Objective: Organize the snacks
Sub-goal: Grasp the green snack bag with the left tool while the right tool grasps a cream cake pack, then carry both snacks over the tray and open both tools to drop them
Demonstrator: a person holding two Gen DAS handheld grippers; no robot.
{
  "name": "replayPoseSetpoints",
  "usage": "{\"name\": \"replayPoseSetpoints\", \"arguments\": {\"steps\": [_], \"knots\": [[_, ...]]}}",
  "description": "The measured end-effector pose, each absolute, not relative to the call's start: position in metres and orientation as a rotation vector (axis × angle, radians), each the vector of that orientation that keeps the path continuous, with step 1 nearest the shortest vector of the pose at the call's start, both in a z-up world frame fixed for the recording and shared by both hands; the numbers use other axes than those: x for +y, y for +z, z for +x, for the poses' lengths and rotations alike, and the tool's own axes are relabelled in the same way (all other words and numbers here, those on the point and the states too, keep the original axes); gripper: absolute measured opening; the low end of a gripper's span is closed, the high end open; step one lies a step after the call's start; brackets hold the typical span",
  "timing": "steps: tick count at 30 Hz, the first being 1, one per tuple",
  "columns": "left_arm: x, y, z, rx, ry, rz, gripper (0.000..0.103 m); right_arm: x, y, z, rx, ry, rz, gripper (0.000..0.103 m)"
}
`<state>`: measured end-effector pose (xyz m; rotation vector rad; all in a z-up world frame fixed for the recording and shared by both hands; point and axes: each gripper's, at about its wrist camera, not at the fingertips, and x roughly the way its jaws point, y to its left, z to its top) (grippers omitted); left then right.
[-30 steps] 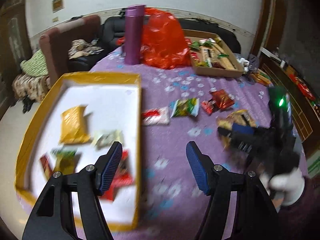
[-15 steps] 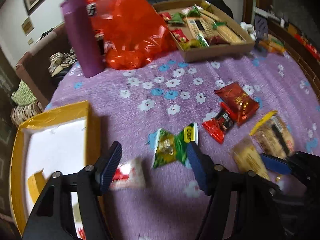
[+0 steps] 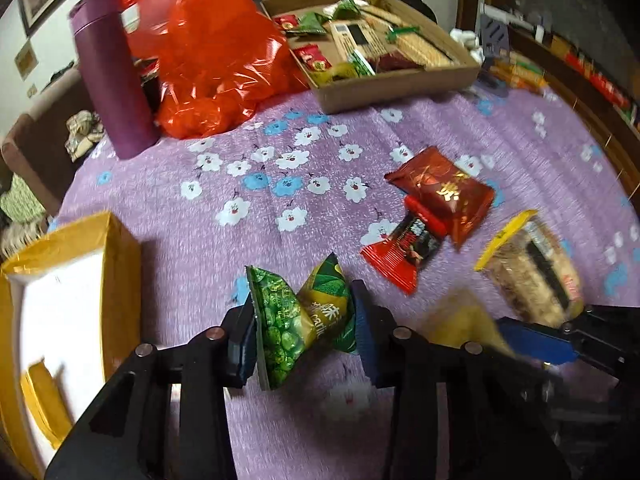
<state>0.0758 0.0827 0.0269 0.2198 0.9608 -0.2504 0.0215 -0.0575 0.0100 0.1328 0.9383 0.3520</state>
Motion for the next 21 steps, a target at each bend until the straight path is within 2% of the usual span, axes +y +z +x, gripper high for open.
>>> {"name": "replayPoseSetpoints", "arguments": {"steps": [1, 2, 4, 9, 11, 12, 21], "knots": [[0.086, 0.031, 0.071, 0.956, -0.253, 0.202, 0.038, -0.059, 0.012, 0.021, 0.931, 0.358, 0.143, 0.005], [0.089, 0.034, 0.066, 0.946, -0.251, 0.196, 0.039, -0.060, 0.013, 0.021, 0.930, 0.361, 0.147, 0.000], [0.093, 0.042, 0.056, 0.925, -0.255, 0.175, 0.038, -0.060, 0.010, 0.022, 0.944, 0.369, 0.158, 0.000], [0.108, 0.062, 0.034, 0.885, -0.275, 0.087, 0.038, -0.062, 0.004, 0.027, 0.961, 0.374, 0.178, 0.018], [0.115, 0.069, 0.025, 0.863, -0.270, 0.054, 0.038, -0.061, 0.004, 0.025, 0.960, 0.404, 0.197, 0.040], [0.119, 0.071, 0.020, 0.852, -0.264, 0.046, 0.039, -0.058, 0.005, 0.024, 0.957, 0.418, 0.195, 0.044], [0.187, 0.091, -0.042, 0.750, -0.105, -0.046, 0.039, -0.017, 0.005, 0.008, 0.915, 0.419, 0.053, 0.051]]}}
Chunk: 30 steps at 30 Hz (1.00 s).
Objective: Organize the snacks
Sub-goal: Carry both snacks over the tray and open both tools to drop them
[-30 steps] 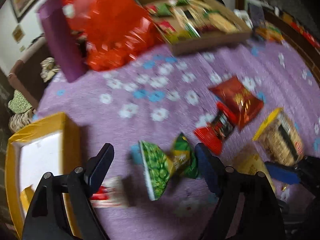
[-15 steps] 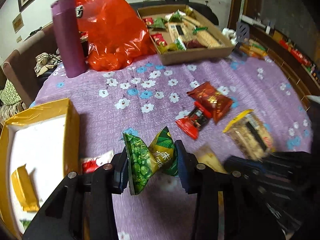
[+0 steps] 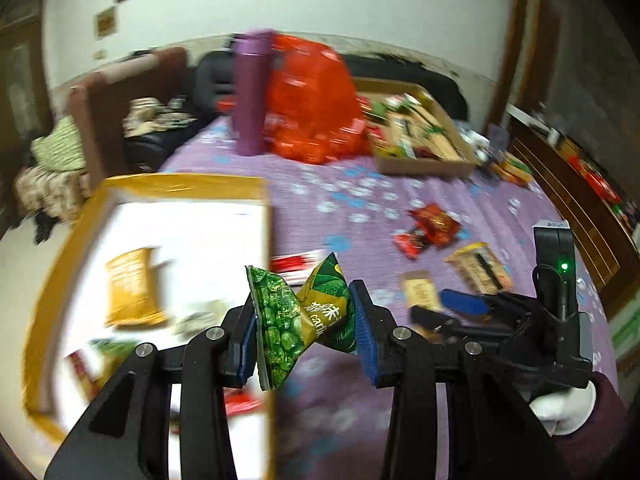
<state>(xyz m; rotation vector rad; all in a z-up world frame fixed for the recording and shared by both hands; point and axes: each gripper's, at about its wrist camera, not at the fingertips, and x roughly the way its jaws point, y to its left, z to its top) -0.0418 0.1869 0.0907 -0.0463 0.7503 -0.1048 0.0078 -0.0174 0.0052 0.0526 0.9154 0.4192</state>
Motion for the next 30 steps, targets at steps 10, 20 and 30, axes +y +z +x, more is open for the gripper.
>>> {"name": "replayPoseSetpoints", "arguments": {"steps": [10, 20, 30], "knots": [[0.274, 0.075, -0.080, 0.725, 0.086, -0.167, 0.039, -0.004, 0.012, -0.003, 0.914, 0.313, -0.020, 0.032], [0.318, 0.054, -0.084, 0.745, 0.163, -0.269, 0.042, 0.059, 0.063, -0.026, 0.857, 0.539, 0.019, 0.032], [0.345, 0.069, -0.109, 0.674, 0.175, -0.365, 0.073, 0.157, 0.049, -0.019, 0.930, 0.701, -0.005, 0.035]]}}
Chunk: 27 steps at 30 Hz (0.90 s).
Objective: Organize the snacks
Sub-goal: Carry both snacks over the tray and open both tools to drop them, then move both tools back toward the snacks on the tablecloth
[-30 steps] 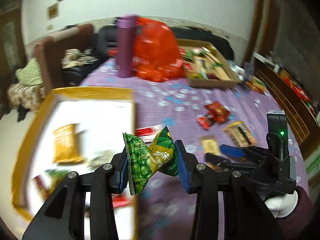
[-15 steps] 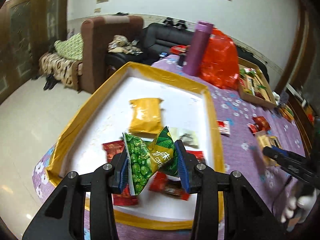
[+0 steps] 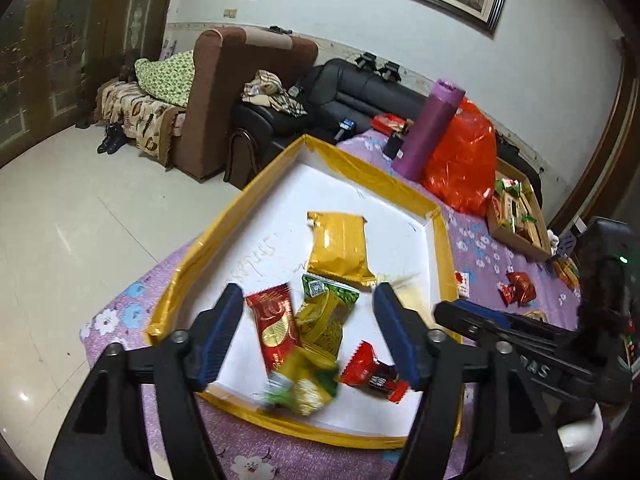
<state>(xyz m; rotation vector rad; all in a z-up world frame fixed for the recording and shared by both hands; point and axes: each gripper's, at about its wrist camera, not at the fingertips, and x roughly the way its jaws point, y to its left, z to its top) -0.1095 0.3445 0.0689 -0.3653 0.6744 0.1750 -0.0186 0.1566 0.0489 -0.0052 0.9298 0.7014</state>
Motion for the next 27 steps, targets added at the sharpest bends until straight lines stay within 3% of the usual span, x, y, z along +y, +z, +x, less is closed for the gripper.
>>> {"name": "replayPoseSetpoints", "arguments": {"steps": [4, 11, 21, 24, 25, 27], "knots": [[0.349, 0.076, -0.114, 0.638, 0.132, -0.406, 0.074, 0.139, 0.061, -0.008, 0.898, 0.689, 0.066, 0.041], [0.336, 0.079, -0.113, 0.624, 0.040, -0.426, 0.074, 0.063, 0.063, 0.038, 0.884, 0.464, 0.108, 0.044], [0.314, 0.074, -0.107, 0.668, -0.009, -0.365, 0.074, 0.112, 0.033, 0.075, 0.880, 0.527, -0.150, 0.043], [0.313, 0.071, -0.105, 0.682, -0.011, -0.373, 0.074, 0.124, 0.016, 0.082, 0.947, 0.579, -0.206, 0.030], [0.313, 0.071, -0.105, 0.682, -0.012, -0.374, 0.074, 0.123, 0.011, 0.081, 0.966, 0.594, -0.214, 0.017], [0.312, 0.071, -0.104, 0.682, -0.011, -0.375, 0.074, 0.118, 0.010, 0.075, 0.984, 0.633, -0.188, 0.015]]}}
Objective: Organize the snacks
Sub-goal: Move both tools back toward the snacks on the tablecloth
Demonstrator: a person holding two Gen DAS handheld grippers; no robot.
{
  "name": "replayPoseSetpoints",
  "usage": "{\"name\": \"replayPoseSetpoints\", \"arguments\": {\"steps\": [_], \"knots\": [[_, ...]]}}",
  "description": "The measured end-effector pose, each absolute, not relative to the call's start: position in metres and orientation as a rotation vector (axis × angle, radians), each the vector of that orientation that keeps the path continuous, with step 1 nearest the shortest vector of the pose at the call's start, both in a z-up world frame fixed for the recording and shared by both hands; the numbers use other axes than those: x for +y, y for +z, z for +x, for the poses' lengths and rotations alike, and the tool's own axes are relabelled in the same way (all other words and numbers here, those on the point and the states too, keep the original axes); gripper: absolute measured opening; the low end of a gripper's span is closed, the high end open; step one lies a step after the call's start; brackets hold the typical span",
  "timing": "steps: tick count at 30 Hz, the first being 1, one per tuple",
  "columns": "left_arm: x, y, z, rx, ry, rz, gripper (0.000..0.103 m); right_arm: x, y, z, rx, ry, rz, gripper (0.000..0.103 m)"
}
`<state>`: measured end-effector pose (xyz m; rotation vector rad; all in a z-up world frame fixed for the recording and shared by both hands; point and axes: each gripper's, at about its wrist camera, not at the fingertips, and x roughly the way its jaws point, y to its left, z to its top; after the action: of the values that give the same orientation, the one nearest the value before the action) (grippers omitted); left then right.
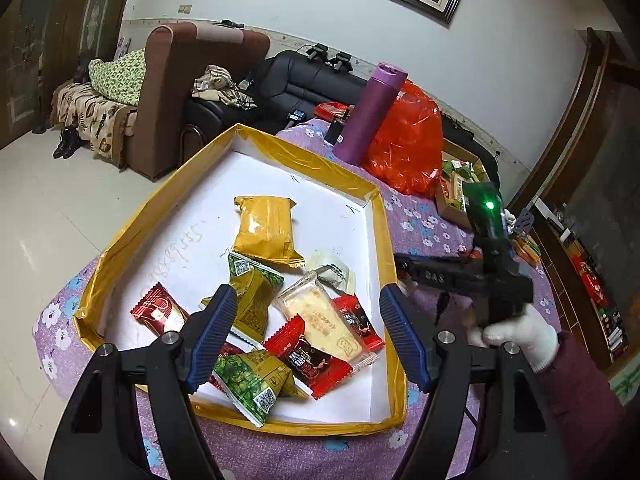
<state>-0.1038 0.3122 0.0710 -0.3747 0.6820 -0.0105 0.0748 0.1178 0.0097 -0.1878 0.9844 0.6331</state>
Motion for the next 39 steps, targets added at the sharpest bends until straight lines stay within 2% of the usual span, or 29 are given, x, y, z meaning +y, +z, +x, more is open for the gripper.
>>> {"name": "replayPoseSetpoints", "arguments": {"steps": [7, 15, 17, 21, 25, 26, 33, 39], "knots": [[0.298, 0.078, -0.109, 0.679, -0.044, -0.347, 0.074, 0.111, 0.011, 0.021, 0.994, 0.608, -0.296, 0.013], [0.259, 0.092, -0.114, 0.670, -0.130, -0.257, 0.074, 0.014, 0.010, -0.028, 1.025, 0.499, -0.151, 0.016], [0.243, 0.092, -0.112, 0.682, -0.162, -0.232, 0.074, -0.011, 0.011, -0.037, 1.023, 0.474, -0.121, 0.025], [0.209, 0.091, -0.109, 0.723, -0.237, -0.187, 0.074, -0.056, 0.031, -0.049, 0.961, 0.496, -0.012, 0.025], [0.175, 0.082, -0.105, 0.776, -0.296, -0.151, 0.074, -0.107, 0.054, -0.049, 0.849, 0.407, 0.060, 0.051], [0.167, 0.079, -0.103, 0.792, -0.307, -0.146, 0.074, -0.118, 0.054, -0.046, 0.841, 0.377, 0.067, 0.055], [0.122, 0.047, -0.086, 0.932, -0.371, -0.176, 0.074, -0.128, 0.033, -0.015, 0.884, 0.286, 0.041, 0.056], [0.098, 0.029, -0.066, 1.009, -0.349, -0.193, 0.073, -0.117, 0.016, 0.013, 0.877, 0.211, -0.042, 0.068]]}}
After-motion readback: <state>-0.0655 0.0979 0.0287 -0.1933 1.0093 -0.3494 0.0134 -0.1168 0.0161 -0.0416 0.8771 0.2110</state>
